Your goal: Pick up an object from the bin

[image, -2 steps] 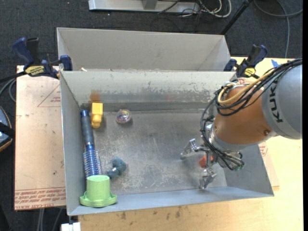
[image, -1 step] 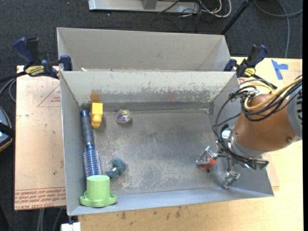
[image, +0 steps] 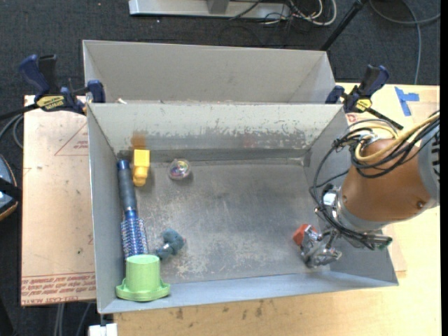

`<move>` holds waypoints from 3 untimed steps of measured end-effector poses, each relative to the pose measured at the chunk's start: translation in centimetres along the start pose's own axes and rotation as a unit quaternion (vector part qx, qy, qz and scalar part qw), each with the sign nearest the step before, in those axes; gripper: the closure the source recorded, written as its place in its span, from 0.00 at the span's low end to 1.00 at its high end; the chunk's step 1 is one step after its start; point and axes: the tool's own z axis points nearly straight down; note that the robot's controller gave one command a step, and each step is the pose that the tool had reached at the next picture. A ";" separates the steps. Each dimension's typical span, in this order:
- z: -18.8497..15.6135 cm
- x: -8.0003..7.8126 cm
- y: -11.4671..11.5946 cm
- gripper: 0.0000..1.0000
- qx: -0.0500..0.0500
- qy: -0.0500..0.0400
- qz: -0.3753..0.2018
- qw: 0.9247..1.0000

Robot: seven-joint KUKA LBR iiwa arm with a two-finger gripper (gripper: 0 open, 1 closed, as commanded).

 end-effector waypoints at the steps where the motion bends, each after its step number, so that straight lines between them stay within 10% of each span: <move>1: -16.4 -5.4 -5.5 1.00 0.003 -0.003 -0.128 0.992; 2: -12.6 1.0 -2.7 1.00 -0.004 0.002 -0.134 0.991; 3: -7.6 -8.2 0.1 1.00 -0.003 -0.002 -0.204 0.979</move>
Offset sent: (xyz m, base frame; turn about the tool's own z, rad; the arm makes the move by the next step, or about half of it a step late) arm 0.0730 -0.0056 0.1606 -0.2603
